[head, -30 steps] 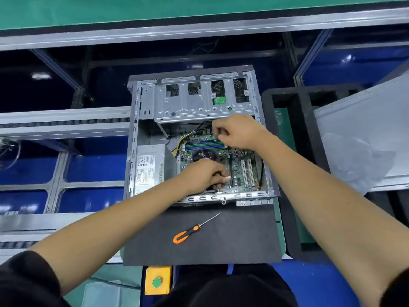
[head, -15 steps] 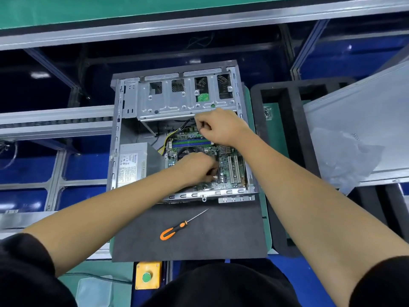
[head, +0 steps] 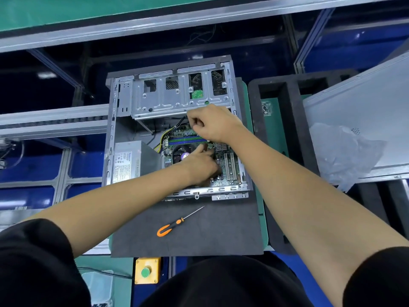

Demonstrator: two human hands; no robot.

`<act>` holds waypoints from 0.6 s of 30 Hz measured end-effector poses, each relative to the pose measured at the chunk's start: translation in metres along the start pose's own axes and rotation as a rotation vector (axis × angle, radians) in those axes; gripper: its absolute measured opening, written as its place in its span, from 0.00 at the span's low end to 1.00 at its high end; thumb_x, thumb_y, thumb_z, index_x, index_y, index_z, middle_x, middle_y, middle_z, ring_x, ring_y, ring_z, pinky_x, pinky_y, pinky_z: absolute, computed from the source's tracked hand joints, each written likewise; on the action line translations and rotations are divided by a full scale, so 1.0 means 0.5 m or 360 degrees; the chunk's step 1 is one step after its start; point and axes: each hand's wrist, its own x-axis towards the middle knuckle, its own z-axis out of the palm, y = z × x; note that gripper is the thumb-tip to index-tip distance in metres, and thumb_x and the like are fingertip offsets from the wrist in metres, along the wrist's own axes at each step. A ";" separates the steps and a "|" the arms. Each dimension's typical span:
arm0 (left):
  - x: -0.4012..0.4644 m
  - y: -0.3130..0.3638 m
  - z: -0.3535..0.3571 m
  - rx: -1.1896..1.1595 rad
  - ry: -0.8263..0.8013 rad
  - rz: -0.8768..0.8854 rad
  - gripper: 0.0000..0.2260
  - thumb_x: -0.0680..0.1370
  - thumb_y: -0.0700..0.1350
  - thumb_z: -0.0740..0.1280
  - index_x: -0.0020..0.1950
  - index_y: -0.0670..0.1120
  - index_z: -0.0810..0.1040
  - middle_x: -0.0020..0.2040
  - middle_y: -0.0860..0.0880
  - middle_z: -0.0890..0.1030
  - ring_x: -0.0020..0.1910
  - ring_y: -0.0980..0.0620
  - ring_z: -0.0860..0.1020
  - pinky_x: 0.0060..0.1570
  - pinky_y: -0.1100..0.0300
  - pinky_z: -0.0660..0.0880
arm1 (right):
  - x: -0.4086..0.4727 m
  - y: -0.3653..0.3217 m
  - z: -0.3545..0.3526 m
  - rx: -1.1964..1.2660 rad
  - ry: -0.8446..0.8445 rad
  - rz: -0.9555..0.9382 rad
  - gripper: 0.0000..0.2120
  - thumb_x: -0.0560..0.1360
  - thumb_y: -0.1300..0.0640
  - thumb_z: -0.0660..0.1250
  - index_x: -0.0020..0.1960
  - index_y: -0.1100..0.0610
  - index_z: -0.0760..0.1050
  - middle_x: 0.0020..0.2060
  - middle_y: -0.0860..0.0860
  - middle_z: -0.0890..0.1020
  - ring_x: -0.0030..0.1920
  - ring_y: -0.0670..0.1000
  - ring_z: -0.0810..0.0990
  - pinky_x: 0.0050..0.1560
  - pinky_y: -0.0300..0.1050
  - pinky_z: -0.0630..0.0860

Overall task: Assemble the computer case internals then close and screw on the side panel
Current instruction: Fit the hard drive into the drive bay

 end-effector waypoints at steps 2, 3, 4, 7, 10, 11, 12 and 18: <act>0.003 -0.009 0.008 -0.0136 0.0056 0.0002 0.08 0.80 0.47 0.65 0.59 0.54 0.76 0.50 0.50 0.82 0.65 0.45 0.70 0.74 0.38 0.48 | 0.000 0.000 0.000 0.0014 0.0009 -0.0012 0.05 0.72 0.56 0.59 0.41 0.48 0.72 0.30 0.44 0.76 0.37 0.52 0.75 0.35 0.44 0.67; 0.003 -0.015 0.013 -0.0207 0.0102 -0.0004 0.09 0.80 0.47 0.65 0.60 0.55 0.75 0.48 0.50 0.82 0.63 0.46 0.72 0.75 0.37 0.45 | 0.001 0.000 0.000 0.0019 0.0014 -0.0014 0.05 0.72 0.56 0.59 0.41 0.48 0.72 0.30 0.44 0.76 0.37 0.52 0.75 0.34 0.44 0.66; 0.004 -0.021 0.020 -0.0279 0.0152 -0.0006 0.09 0.80 0.47 0.65 0.60 0.56 0.75 0.45 0.51 0.81 0.60 0.47 0.74 0.75 0.37 0.43 | 0.001 0.001 0.001 0.0024 0.0021 -0.0016 0.05 0.72 0.56 0.59 0.41 0.48 0.72 0.30 0.44 0.76 0.37 0.52 0.75 0.33 0.44 0.65; 0.005 -0.037 0.035 -0.0532 0.0281 0.0017 0.04 0.78 0.48 0.68 0.52 0.54 0.76 0.40 0.55 0.80 0.54 0.49 0.76 0.73 0.40 0.41 | 0.004 0.003 0.003 0.0048 0.0050 -0.0015 0.05 0.72 0.56 0.58 0.41 0.48 0.71 0.30 0.44 0.76 0.36 0.52 0.75 0.32 0.43 0.63; 0.007 -0.049 0.044 -0.0688 0.0306 -0.0039 0.05 0.76 0.52 0.72 0.50 0.55 0.80 0.41 0.58 0.81 0.58 0.52 0.74 0.73 0.40 0.40 | 0.005 0.004 0.003 0.0065 0.0049 -0.0023 0.05 0.72 0.56 0.58 0.41 0.48 0.71 0.30 0.44 0.76 0.35 0.50 0.74 0.32 0.43 0.64; 0.007 -0.051 0.046 -0.0712 0.0311 -0.0054 0.06 0.76 0.53 0.73 0.50 0.56 0.81 0.42 0.58 0.82 0.59 0.52 0.73 0.73 0.41 0.38 | 0.005 0.004 0.003 0.0066 0.0047 -0.0031 0.05 0.72 0.56 0.58 0.41 0.48 0.72 0.30 0.44 0.76 0.35 0.50 0.74 0.32 0.43 0.63; 0.007 -0.051 0.047 -0.0721 0.0316 -0.0059 0.06 0.75 0.55 0.73 0.50 0.57 0.83 0.42 0.59 0.82 0.60 0.53 0.72 0.72 0.42 0.37 | 0.005 0.004 0.003 0.0067 0.0045 -0.0038 0.05 0.72 0.56 0.59 0.41 0.48 0.72 0.29 0.44 0.76 0.35 0.49 0.74 0.32 0.43 0.62; -0.003 -0.050 0.043 -0.0709 0.0356 -0.0068 0.07 0.77 0.59 0.71 0.52 0.60 0.85 0.46 0.62 0.84 0.64 0.47 0.65 0.70 0.45 0.37 | 0.004 0.005 0.003 0.0080 0.0040 -0.0065 0.05 0.71 0.56 0.58 0.39 0.48 0.70 0.28 0.44 0.75 0.33 0.48 0.71 0.32 0.43 0.62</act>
